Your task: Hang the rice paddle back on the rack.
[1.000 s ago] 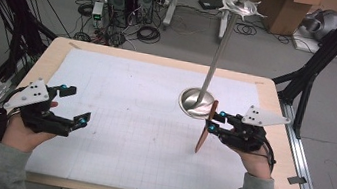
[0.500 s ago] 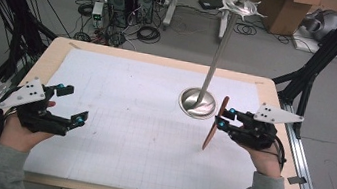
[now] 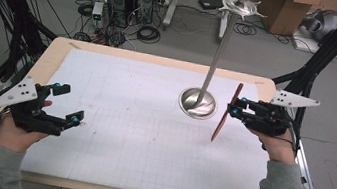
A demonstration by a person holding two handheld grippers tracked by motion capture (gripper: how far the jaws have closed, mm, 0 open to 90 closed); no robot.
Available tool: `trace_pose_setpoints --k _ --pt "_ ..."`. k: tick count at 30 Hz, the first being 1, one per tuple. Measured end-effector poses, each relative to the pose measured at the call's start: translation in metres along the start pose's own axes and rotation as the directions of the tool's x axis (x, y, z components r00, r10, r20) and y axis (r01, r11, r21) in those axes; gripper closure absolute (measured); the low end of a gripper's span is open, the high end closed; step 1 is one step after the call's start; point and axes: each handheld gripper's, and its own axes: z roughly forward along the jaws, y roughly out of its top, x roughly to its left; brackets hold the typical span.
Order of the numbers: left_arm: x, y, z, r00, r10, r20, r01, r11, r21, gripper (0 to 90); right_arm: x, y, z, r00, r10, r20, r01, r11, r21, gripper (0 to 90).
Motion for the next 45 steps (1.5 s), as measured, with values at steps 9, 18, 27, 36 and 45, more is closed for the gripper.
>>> trace_pose_setpoints --k 9,18,27,36,45 --pt "0.001 -0.002 0.001 1.0 -0.001 -0.009 0.001 0.9999 0.012 5.6 -0.016 0.016 0.007 0.9997 0.024 0.011 -0.024 0.9997 -0.002 64.7" --pt "0.005 -0.005 -0.001 0.9998 -0.011 -0.018 0.011 0.9998 0.016 5.6 -0.029 0.034 0.009 0.9995 0.004 0.031 -0.005 1.0 0.007 64.7" --pt "0.008 -0.006 -0.01 0.9985 -0.016 -0.052 0.016 0.9999 -0.002 5.6 -0.042 0.048 0.017 0.9993 0.009 0.036 -0.009 0.9998 0.019 64.8" --pt "0.01 -0.007 -0.012 0.9982 -0.019 -0.056 0.019 0.9998 0.001 5.6 -0.053 0.063 0.019 0.9991 -0.033 0.028 0.033 0.9994 -0.001 64.7" --pt "0.009 -0.007 -0.013 0.9981 -0.019 -0.059 0.019 0.9998 0.001 5.6 -0.076 0.068 0.014 0.9984 0.0 0.057 -0.001 0.9998 0.019 64.7"
